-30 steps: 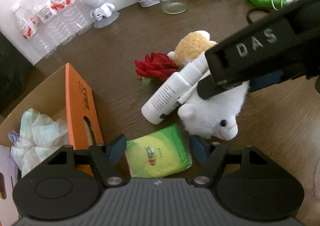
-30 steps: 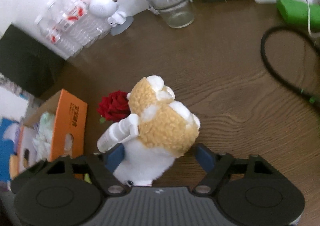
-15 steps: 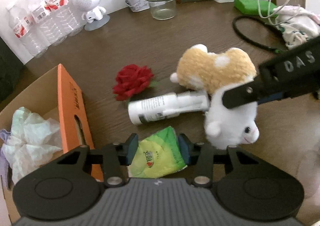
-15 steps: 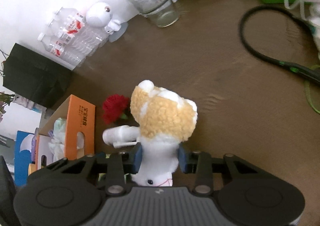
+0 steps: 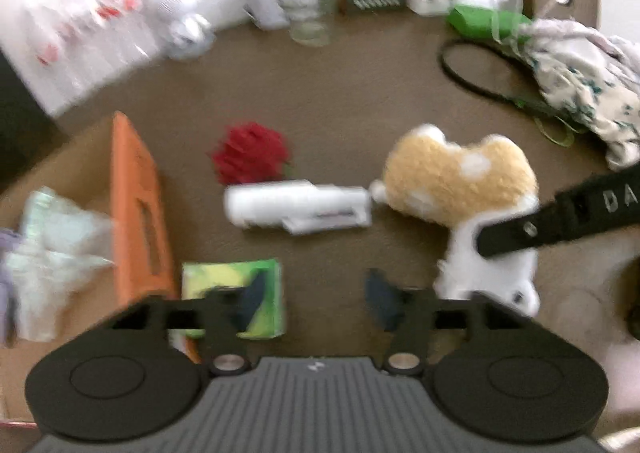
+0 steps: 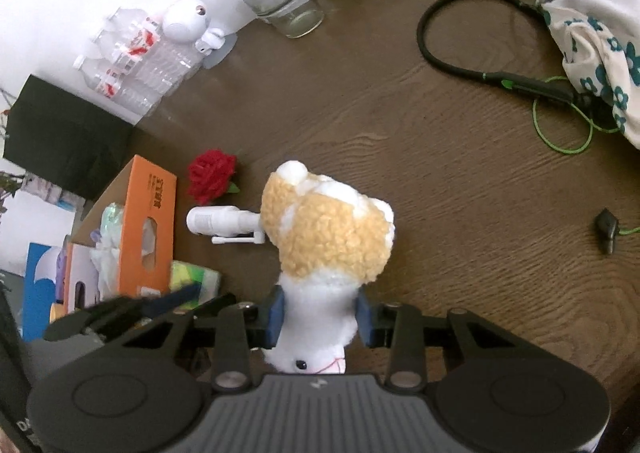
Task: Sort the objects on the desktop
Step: 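Lift the tissue pack with the left tool while the right tool holds the sheep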
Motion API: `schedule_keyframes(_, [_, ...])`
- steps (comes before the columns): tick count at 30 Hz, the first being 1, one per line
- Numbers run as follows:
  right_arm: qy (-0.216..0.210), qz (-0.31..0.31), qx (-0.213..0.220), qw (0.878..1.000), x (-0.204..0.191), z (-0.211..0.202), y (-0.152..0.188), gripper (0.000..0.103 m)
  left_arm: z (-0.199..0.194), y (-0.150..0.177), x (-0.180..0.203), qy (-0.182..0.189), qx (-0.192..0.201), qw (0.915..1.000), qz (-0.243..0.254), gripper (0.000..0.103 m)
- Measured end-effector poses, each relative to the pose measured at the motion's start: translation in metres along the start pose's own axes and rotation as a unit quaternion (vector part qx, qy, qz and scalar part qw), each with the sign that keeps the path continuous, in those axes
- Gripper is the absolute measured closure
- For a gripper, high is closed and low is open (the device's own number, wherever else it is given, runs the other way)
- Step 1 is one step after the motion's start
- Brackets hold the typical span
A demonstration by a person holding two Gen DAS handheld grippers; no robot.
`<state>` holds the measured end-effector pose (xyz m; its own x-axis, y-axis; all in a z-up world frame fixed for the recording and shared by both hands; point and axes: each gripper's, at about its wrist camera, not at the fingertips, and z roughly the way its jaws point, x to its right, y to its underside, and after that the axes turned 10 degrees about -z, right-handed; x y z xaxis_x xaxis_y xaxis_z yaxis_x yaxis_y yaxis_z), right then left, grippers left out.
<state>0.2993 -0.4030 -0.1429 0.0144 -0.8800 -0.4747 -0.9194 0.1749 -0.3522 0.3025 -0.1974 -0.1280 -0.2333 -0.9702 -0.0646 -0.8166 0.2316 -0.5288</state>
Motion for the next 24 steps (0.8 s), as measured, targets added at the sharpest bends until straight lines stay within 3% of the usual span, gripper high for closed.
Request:
schedule_keyframes(2, [-0.003, -0.002, -0.002, 1.0, -0.001, 0.001, 0.0, 0.067, -0.002, -0.003, -0.001, -0.024, 0.012, 0.9996, -0.001, 0.026])
schedule_keyframes(5, [-0.004, -0.006, -0.004, 1.0, -0.002, 0.002, 0.0, 0.067, 0.007, -0.007, -0.006, -0.049, 0.0, 0.9987, -0.013, 0.017])
schedule_keyframes(9, [-0.003, -0.011, -0.004, 1.0, -0.002, 0.003, -0.001, 0.067, 0.022, -0.01, -0.011, -0.078, -0.025, 0.9963, -0.026, 0.015])
schedule_keyframes(14, [0.002, -0.022, -0.003, 1.0, -0.003, 0.004, -0.003, 0.067, 0.022, -0.01, -0.011, -0.065, -0.026, 0.9971, -0.03, 0.011])
schedule_keyframes(16, [0.001, -0.022, -0.003, 1.0, -0.001, 0.005, -0.004, 0.066, 0.022, -0.009, -0.011, -0.057, -0.024, 0.9976, -0.032, 0.021])
schedule_keyframes(17, [0.0, -0.021, -0.003, 1.0, -0.001, 0.006, -0.004, 0.066, 0.021, -0.009, -0.011, -0.053, -0.024, 0.9978, -0.034, 0.038])
schedule_keyframes(18, [0.0, -0.021, -0.003, 1.0, 0.0, 0.006, -0.004, 0.066, 0.021, -0.009, -0.011, -0.049, -0.023, 0.998, -0.035, 0.043])
schedule_keyframes(19, [0.0, -0.021, -0.003, 1.0, 0.0, 0.006, -0.005, 0.066, 0.02, -0.009, -0.011, -0.044, -0.022, 0.9981, -0.036, 0.06])
schedule_keyframes(20, [0.0, -0.021, -0.003, 1.0, 0.0, 0.006, -0.005, 0.066, 0.02, -0.009, -0.011, -0.04, -0.022, 0.9983, -0.037, 0.085])
schedule_keyframes(21, [0.0, -0.022, -0.002, 1.0, -0.001, 0.006, -0.005, 0.066, 0.019, -0.009, -0.012, -0.034, -0.022, 0.9984, -0.039, 0.095])
schedule_keyframes(22, [0.001, -0.022, -0.002, 1.0, -0.001, 0.006, -0.004, 0.066, 0.018, -0.01, -0.014, -0.023, -0.025, 0.9984, -0.046, 0.101])
schedule_keyframes(24, [0.002, -0.024, -0.002, 1.0, -0.002, 0.006, -0.004, 0.066, 0.017, -0.012, -0.015, -0.013, -0.028, 0.9983, -0.05, 0.102])
